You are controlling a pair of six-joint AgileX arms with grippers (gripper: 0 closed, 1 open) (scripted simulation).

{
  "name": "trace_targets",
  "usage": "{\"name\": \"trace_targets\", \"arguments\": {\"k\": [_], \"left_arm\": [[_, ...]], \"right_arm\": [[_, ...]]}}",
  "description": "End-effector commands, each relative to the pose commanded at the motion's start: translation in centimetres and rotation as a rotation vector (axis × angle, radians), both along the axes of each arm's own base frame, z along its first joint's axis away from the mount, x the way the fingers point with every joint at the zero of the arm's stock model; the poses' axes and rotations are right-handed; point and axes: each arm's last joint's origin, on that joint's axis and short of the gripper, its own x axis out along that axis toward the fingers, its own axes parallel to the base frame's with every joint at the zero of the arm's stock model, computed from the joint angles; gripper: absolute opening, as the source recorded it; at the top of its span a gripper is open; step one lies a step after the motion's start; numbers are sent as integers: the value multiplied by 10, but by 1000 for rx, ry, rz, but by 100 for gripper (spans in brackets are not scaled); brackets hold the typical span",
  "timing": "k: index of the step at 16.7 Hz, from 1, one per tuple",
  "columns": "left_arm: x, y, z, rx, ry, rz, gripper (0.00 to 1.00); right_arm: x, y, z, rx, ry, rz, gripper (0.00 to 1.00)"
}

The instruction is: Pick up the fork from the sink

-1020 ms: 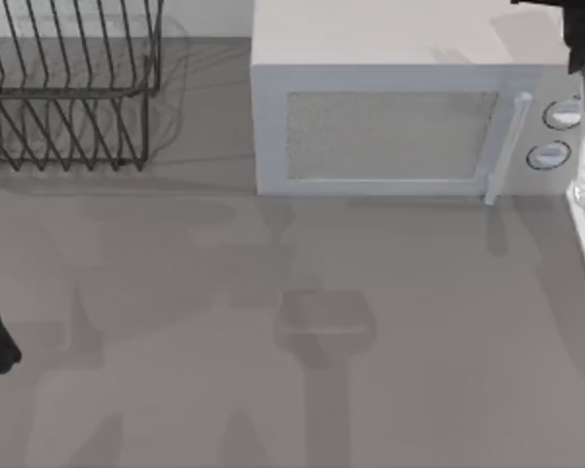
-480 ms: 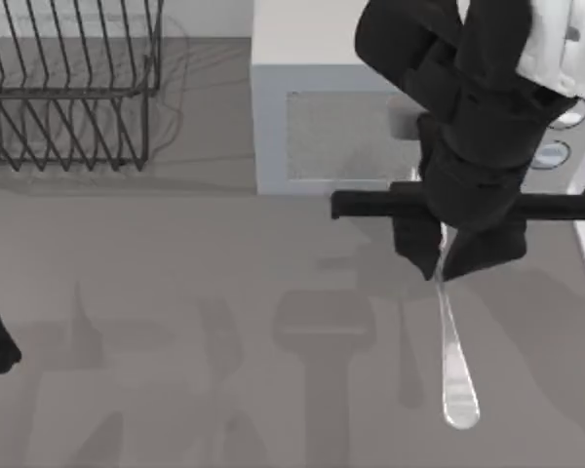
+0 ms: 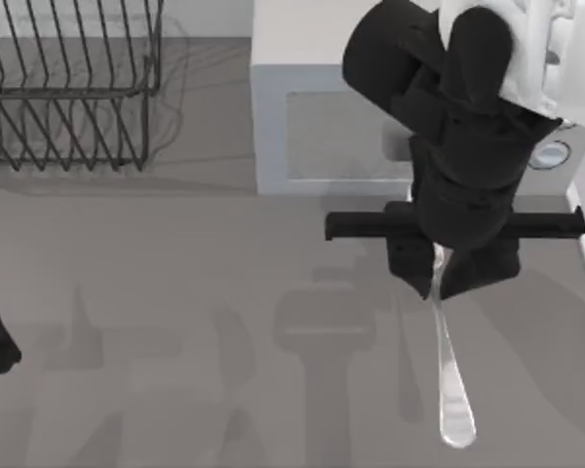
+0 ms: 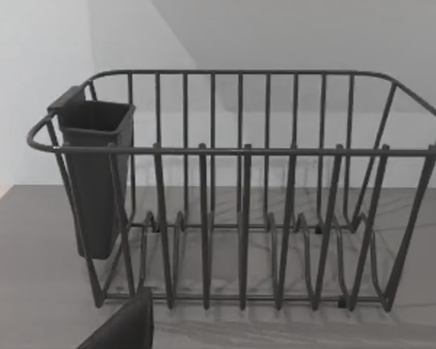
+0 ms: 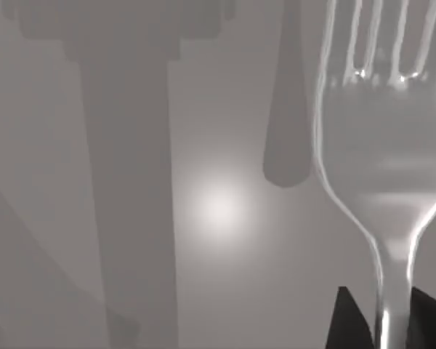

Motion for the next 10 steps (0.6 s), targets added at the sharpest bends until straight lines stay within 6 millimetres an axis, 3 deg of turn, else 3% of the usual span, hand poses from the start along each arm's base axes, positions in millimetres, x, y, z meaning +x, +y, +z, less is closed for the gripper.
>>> {"name": "trace_targets", "arguments": {"k": [10], "left_arm": [[0,0,0,0,0,0,100]], "right_arm": [[-1,1,-103,-1,0,4,0]]}}
